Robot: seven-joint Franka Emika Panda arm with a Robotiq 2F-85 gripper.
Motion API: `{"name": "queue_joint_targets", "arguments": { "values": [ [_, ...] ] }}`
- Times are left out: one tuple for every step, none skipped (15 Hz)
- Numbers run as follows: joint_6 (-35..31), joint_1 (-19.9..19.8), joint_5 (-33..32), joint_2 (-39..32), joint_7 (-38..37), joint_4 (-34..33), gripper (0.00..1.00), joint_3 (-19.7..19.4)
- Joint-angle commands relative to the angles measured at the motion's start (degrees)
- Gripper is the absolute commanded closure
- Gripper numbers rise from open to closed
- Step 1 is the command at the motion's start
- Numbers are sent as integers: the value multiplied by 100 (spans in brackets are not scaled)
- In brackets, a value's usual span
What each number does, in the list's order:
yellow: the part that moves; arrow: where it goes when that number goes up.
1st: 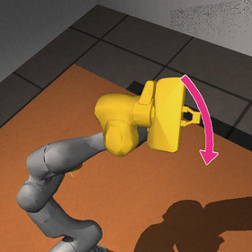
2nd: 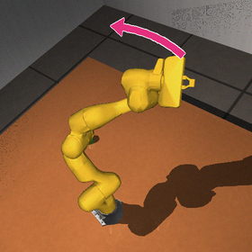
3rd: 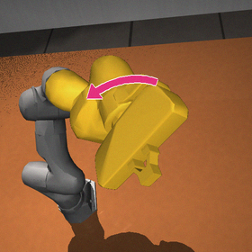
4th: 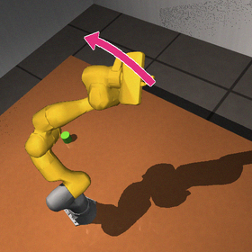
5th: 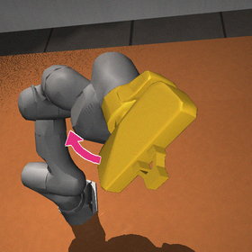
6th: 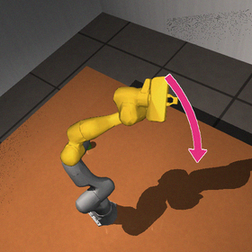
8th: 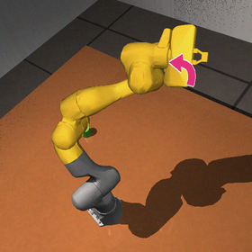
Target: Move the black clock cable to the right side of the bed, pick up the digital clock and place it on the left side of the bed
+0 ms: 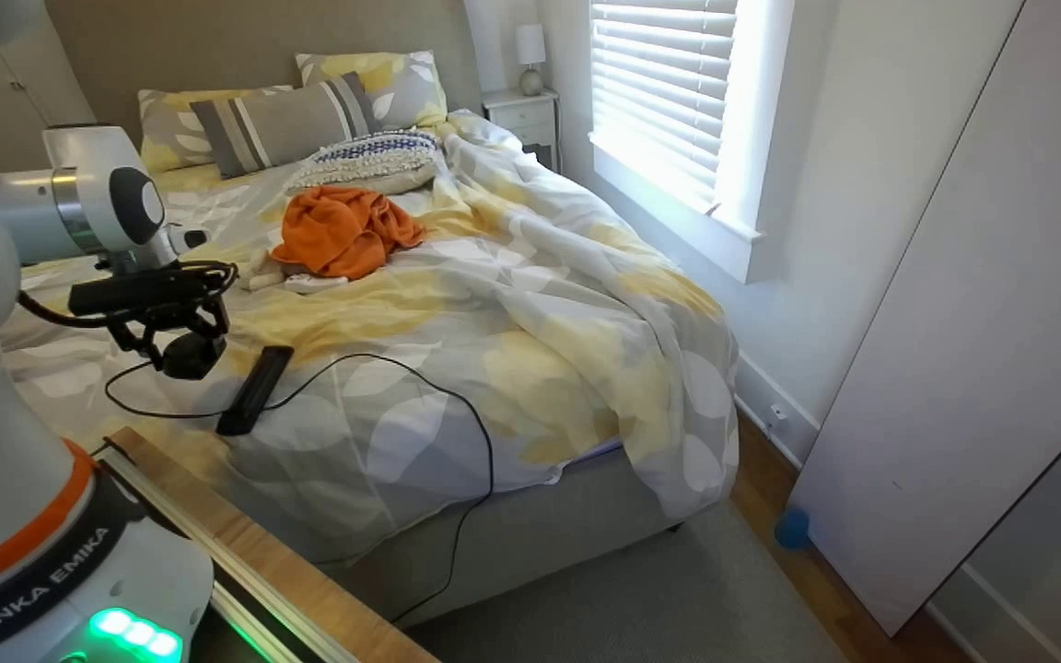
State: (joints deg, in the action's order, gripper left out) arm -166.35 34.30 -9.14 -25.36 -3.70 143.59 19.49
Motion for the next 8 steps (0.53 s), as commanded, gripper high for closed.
{"name": "queue_joint_targets", "arguments": {
  "values": [
    [280, 600, -563, -468, 264, -646, 49, -216],
    [308, 726, -656, -598, 362, -799, 49, -204],
    [347, 816, -747, -729, 505, -951, 49, -195],
    [395, 906, -828, -873, 658, -1107, 49, -181],
    [456, 977, -892, -1034, 832, -1262, 49, -157],
    [499, 1030, -948, -1182, 1026, -1404, 49, -126],
    [552, 1111, -1025, -1311, 1199, -1535, 49, -126],
    [591, 1210, -1120, -1442, 1353, -1673, 49, -147]
  ]
}}
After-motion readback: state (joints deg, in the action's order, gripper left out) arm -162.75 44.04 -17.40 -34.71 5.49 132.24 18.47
